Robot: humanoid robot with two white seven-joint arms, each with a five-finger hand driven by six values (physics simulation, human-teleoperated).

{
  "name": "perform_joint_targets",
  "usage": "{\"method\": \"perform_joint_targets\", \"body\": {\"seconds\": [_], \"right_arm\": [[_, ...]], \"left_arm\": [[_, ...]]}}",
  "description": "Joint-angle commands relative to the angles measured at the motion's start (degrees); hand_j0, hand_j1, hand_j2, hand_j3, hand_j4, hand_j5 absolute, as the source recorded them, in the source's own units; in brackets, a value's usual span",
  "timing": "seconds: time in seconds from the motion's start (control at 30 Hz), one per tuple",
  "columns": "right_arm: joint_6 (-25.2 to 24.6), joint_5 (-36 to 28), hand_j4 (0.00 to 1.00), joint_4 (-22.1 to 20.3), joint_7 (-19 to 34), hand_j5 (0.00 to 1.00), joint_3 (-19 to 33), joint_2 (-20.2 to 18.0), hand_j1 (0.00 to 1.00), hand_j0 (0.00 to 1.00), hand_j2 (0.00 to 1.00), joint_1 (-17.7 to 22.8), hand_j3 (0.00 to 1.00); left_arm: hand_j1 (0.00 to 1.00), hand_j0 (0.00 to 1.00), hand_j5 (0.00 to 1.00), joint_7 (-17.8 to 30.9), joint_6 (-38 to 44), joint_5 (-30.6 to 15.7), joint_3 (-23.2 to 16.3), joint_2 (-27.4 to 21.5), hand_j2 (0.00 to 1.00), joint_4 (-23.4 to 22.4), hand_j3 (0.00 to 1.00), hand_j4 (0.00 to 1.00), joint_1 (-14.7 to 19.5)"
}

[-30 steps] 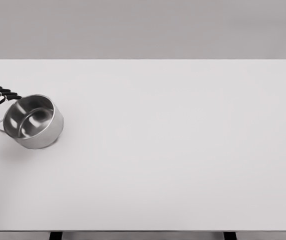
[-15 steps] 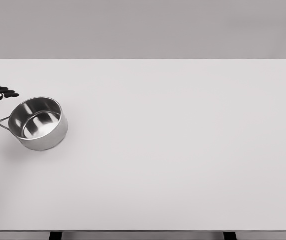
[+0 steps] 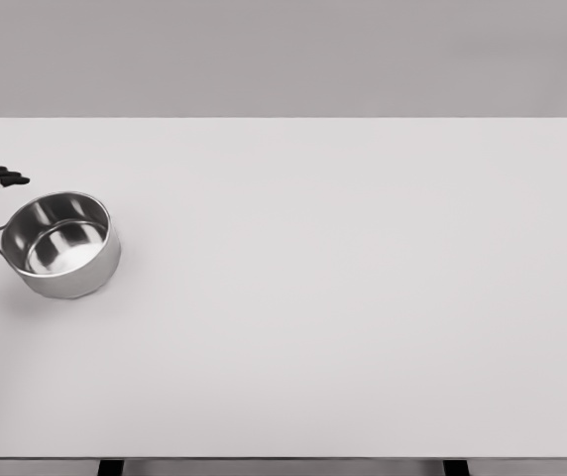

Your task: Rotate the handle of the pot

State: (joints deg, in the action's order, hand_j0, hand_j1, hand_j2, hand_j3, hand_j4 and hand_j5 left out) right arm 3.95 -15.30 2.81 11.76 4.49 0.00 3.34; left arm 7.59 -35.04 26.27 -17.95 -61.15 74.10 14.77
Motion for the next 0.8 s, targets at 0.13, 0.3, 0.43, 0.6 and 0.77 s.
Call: {"method": "perform_joint_targets", "body": {"seconds": [0.13, 0.3, 0.43, 0.6, 0.77], "right_arm": [[0.0, 0.0, 1.0, 0.0, 0.0, 1.0, 0.0, 0.0, 1.0, 1.0, 1.0, 0.0, 1.0], [0.0, 0.0, 1.0, 0.0, 0.0, 1.0, 0.0, 0.0, 1.0, 1.0, 1.0, 0.0, 1.0], [0.0, 0.0, 1.0, 0.0, 0.0, 1.0, 0.0, 0.0, 1.0, 1.0, 1.0, 0.0, 1.0], [0.0, 0.0, 1.0, 0.0, 0.0, 1.0, 0.0, 0.0, 1.0, 1.0, 1.0, 0.0, 1.0], [0.0, 0.0, 1.0, 0.0, 0.0, 1.0, 0.0, 0.0, 1.0, 1.0, 1.0, 0.0, 1.0]], "left_arm": [[1.0, 1.0, 1.0, 0.0, 0.0, -0.2, 0.0, 0.9, 1.0, -0.9, 1.0, 1.0, 0.5], [1.0, 1.0, 1.0, 0.0, 0.0, -0.1, 0.0, 0.9, 1.0, -1.3, 1.0, 1.0, 0.9], [1.0, 1.0, 1.0, 0.0, 0.0, -0.1, 0.0, 1.2, 1.0, -1.4, 1.0, 1.0, 1.2], [1.0, 1.0, 1.0, 0.0, 0.0, 0.0, 0.0, 1.3, 1.0, -1.3, 1.0, 1.0, 1.2], [1.0, 1.0, 1.0, 0.0, 0.0, -0.3, -0.1, 0.9, 1.0, -0.8, 1.0, 1.0, 1.1]]}}
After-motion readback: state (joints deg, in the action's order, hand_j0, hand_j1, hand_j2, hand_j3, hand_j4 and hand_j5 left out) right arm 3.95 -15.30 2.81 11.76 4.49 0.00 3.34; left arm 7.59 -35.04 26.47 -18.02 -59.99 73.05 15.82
